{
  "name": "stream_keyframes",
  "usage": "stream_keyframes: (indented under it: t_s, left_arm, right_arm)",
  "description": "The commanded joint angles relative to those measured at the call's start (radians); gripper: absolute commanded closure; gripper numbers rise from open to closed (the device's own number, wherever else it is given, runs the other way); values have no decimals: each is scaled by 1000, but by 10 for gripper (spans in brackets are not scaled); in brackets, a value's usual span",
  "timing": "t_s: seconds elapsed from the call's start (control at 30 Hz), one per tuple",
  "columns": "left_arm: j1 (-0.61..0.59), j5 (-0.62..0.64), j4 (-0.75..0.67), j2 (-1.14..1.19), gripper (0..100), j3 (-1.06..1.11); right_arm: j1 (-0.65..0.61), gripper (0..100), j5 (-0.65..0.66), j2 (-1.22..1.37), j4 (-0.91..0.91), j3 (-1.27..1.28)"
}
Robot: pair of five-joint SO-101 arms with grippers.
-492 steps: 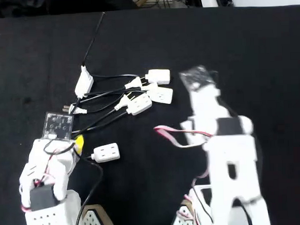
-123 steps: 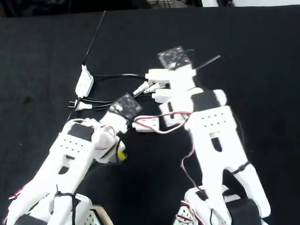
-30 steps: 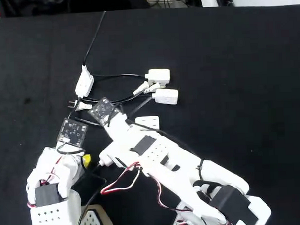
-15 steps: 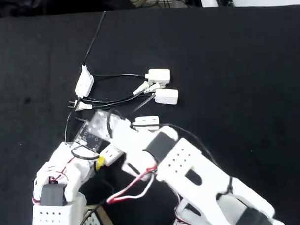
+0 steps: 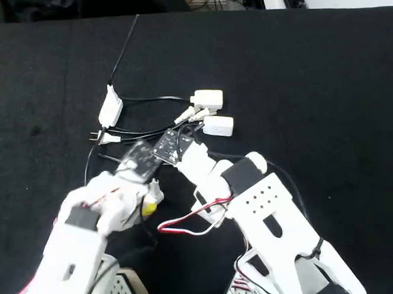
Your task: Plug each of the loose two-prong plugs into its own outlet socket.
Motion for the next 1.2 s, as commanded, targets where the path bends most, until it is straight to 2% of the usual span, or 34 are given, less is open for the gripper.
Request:
stream_keyframes:
  t_s: [0.0, 0.1, 0.2, 0.27, 0.47, 0.6, 0.93, 1.03, 1.17]
  left_arm:
    - [39, -48, -77, 334, 707, -143]
    - [35, -100, -101, 574, 711, -246]
    - [30, -98, -107, 752, 714, -338]
    - [30, -98, -103, 798, 762, -384]
    - [30, -103, -69, 770, 976, -374]
    - [-18, -98, -23, 694, 972, -378]
    - [-381, -98, -20, 425, 966, -484]
    - [-421, -98, -28, 463, 966, -559]
    - [-423, -98, -29, 637, 966, -707]
  right_arm:
    - [18, 986, 11, -27, 6, -56]
    - [18, 986, 14, -27, 6, -54]
    - [18, 986, 15, -27, 5, -51]
    - [18, 986, 15, -27, 5, -51]
    - [18, 986, 15, -27, 3, -50]
    - [43, 986, 15, -27, 3, -50]
    - [78, 985, 20, -27, 6, -50]
    - [86, 985, 94, -27, 8, -50]
    - [199, 985, 149, -28, 31, -70]
